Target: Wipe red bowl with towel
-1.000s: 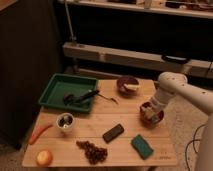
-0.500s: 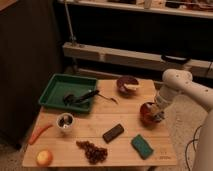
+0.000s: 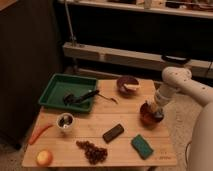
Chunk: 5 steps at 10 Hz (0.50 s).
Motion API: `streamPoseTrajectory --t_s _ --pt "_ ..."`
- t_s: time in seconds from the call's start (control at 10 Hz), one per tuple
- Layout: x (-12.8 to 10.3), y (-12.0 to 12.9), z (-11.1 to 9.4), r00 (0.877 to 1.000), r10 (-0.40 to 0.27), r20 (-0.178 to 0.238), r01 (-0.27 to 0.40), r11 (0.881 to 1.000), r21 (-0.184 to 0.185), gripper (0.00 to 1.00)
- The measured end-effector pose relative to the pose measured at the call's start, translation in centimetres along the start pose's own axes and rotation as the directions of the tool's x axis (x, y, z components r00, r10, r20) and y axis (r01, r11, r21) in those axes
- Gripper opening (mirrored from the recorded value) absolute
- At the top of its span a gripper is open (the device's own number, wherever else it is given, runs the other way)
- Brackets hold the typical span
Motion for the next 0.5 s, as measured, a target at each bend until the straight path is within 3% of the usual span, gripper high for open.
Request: streamPoseTrajectory --t_s 0.5 --pt "-1.4 2.5 1.2 0.999 -0.048 0.002 0.048 0.998 -0.027 0.0"
